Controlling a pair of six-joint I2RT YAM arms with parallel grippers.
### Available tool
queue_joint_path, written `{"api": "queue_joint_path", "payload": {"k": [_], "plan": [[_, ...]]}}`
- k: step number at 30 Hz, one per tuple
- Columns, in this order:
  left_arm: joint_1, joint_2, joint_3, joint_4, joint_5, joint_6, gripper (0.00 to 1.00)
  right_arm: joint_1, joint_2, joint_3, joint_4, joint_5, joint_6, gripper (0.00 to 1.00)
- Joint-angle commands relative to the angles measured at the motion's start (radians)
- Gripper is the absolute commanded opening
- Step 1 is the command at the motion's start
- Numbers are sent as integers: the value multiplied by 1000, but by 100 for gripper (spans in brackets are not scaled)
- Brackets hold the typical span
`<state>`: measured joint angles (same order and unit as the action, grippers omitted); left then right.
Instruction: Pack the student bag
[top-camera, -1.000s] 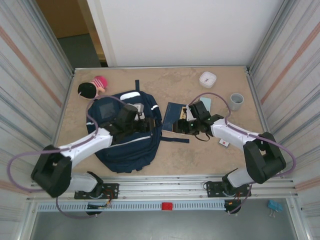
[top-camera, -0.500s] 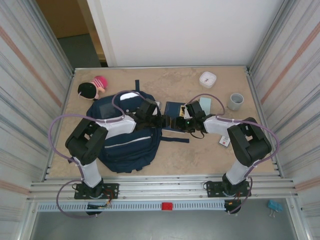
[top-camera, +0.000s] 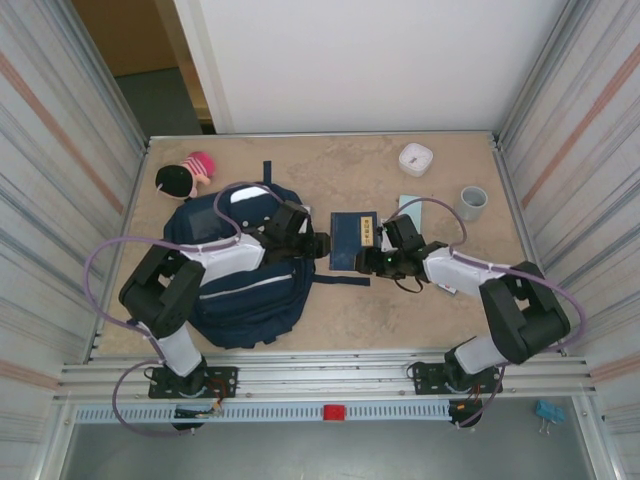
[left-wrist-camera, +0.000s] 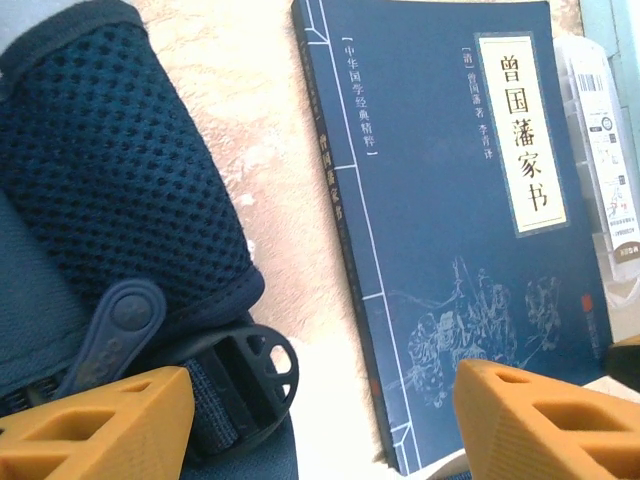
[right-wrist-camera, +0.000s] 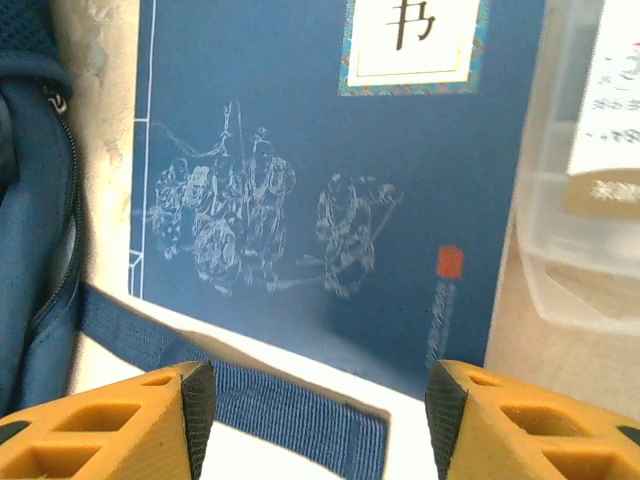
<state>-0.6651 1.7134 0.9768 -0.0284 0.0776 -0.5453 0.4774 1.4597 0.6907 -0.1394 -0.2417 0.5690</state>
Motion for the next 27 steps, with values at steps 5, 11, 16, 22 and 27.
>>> {"api": "queue_joint_path", "payload": {"k": [5,11,16,22,27], "plan": [[-28,-42,122,-85,79,-32,54,-30,-73,68,-161,126,76,61],[-51,38,160,-66,116,-143,53,-5,-27,62,-177,153,117,57],[-56,126,182,-101,120,-142,52,12,33,61,-138,144,120,52],[-55,181,190,-140,84,-138,53,15,83,61,-100,147,116,42],[-52,220,176,-89,134,-143,53,9,120,68,-98,129,90,30]]}}
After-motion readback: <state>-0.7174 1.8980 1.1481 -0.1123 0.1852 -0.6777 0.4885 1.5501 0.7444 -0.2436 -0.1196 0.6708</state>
